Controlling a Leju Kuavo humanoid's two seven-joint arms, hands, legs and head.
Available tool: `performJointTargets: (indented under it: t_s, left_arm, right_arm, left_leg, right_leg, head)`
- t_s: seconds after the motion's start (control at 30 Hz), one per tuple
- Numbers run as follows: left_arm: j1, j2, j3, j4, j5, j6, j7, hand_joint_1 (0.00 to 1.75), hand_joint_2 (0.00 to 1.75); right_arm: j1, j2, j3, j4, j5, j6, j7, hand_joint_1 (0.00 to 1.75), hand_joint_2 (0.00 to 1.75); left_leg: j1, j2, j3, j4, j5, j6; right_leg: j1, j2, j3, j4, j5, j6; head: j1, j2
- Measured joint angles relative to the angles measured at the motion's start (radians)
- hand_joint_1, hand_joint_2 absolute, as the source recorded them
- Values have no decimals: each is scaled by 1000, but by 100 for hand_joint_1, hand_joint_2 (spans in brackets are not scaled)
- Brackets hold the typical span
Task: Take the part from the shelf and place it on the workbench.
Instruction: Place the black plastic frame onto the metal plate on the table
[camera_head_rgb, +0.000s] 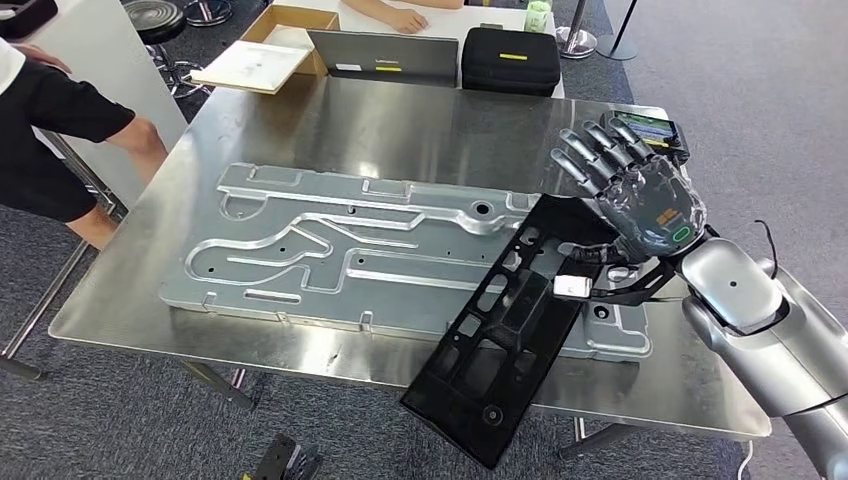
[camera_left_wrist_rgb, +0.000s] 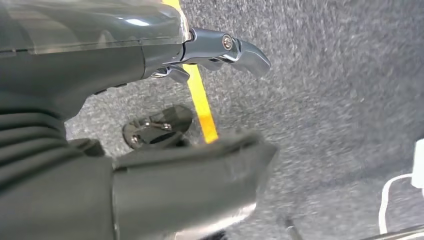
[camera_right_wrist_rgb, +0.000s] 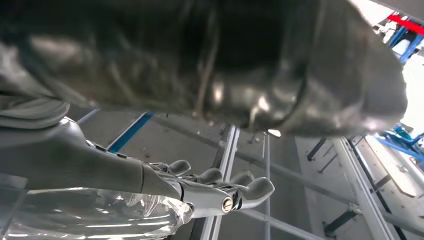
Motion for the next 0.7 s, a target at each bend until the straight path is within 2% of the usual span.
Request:
performJointTargets:
  t_s: [0.1, 0.13, 0.17, 0.2, 0.23, 0.27, 0.3, 0.33, 0.4, 0.47, 0.5, 0.53, 0.6, 0.63, 0.67, 0.7]
  left_arm:
    - [1, -1, 0, -1, 4, 1, -1, 0, 0]
    - [2, -1, 0, -1, 5, 2, -1, 0, 0]
    - [3, -1, 0, -1, 7, 3, 2, 0, 0]
    - [3, -1, 0, -1, 10, 6, 7, 0, 0]
    - [3, -1, 0, -1, 13, 11, 15, 0, 0]
    - [3, -1, 0, -1, 17, 17, 25, 0, 0]
    - [3, -1, 0, -1, 20, 23, 35, 0, 0]
    - [3, -1, 0, -1, 23, 27, 45, 0, 0]
    - [4, -1, 0, -1, 28, 31, 63, 0, 0]
    - [5, -1, 0, -2, 31, 32, 78, 0, 0]
    - [5, -1, 0, -2, 32, 32, 84, 0, 0]
    - [5, -1, 0, -3, 34, 33, 90, 0, 0]
    - [6, -1, 0, -4, 36, 33, 98, 0, 0]
    - [7, -1, 0, -4, 36, 33, 101, 0, 0]
    - [9, -1, 0, -4, 37, 33, 103, 0, 0]
    - [10, -1, 0, -4, 37, 33, 105, 0, 0]
  right_arm:
    - [13, 0, -9, 3, 5, -4, 4, 0, 0]
    - [22, 1, -10, 4, 6, -6, 7, 0, 0]
    - [31, 2, -13, 5, 6, -9, 11, 0, 0]
    - [40, 4, -19, 6, 5, -13, 17, 0, 0]
    - [48, 7, -29, 5, 3, -19, 25, 0, 0]
    - [57, 13, -43, 5, 0, -27, 34, 0, 0]
    - [68, 20, -60, 3, -2, -36, 44, 0, 0]
    - [82, 29, -78, 1, -1, -46, 53, 0, 0]
    - [115, 45, -113, -4, 8, -64, 67, 0, 0]
    - [142, 60, -146, -9, 19, -76, 74, 0, 0]
    - [153, 66, -163, -12, 24, -80, 75, 0, 0]
    - [164, 72, -178, -14, 28, -84, 76, 0, 0]
    - [188, 82, -203, -17, 31, -91, 79, 0, 0]
    - [202, 87, -214, -18, 31, -95, 81, 0, 0]
    - [216, 92, -226, -21, 31, -100, 84, 0, 0]
    - [230, 98, -240, -24, 31, -105, 87, 0, 0]
  left_leg:
    - [2, 1, 3, -5, 2, 5]
    - [2, 1, 3, -5, 1, 5]
    - [2, 1, 3, -4, 0, 3]
    - [3, 0, 3, -2, -1, 1]
    - [5, -1, 4, 1, -4, -3]
    - [5, -2, 3, 5, -7, -8]
    - [4, -3, 2, 10, -10, -14]
    - [3, -3, 2, 12, -13, -19]
    - [1, -4, 3, 12, -13, -29]
    - [3, -3, -1, 22, -25, -39]
    - [4, -1, -11, 50, -46, -43]
    - [4, 0, -30, 99, -80, -46]
    - [4, 1, -85, 238, -154, -48]
    - [3, 1, -106, 291, -175, -47]
    - [3, 1, -110, 311, -177, -44]
    - [1, 1, -93, 288, -160, -39]
  right_leg:
    - [-8, 0, -90, 181, -86, 15]
    - [-11, 0, -114, 224, -95, 19]
    - [-14, 0, -120, 230, -83, 21]
    - [-18, 0, -107, 197, -54, 23]
    - [-21, 0, -75, 130, -15, 24]
    - [-22, -1, -42, 61, 13, 25]
    - [-21, 1, -16, 6, 32, 22]
    - [-19, 2, -1, -26, 39, 18]
    - [-13, 5, 1, -33, 37, 7]
    - [-15, 3, 2, -33, 40, -7]
    - [-16, 2, 2, -35, 43, -15]
    - [-16, 0, 2, -36, 46, -21]
    - [-10, -1, -2, -35, 49, -28]
    - [-7, -2, -5, -35, 50, -30]
    - [-3, -2, -7, -34, 51, -32]
    - [0, -2, -9, -33, 52, -33]
  head:
    - [0, 0]
    - [0, 0]
    - [0, 0]
    - [0, 0]
    - [0, 0]
    - [0, 0]
    - [0, 0]
    - [0, 0]
    - [0, 0]
    - [0, 0]
    - [0, 0]
    - [0, 0]
    - [0, 0]
    - [0, 0]
    - [0, 0]
    - [0, 0]
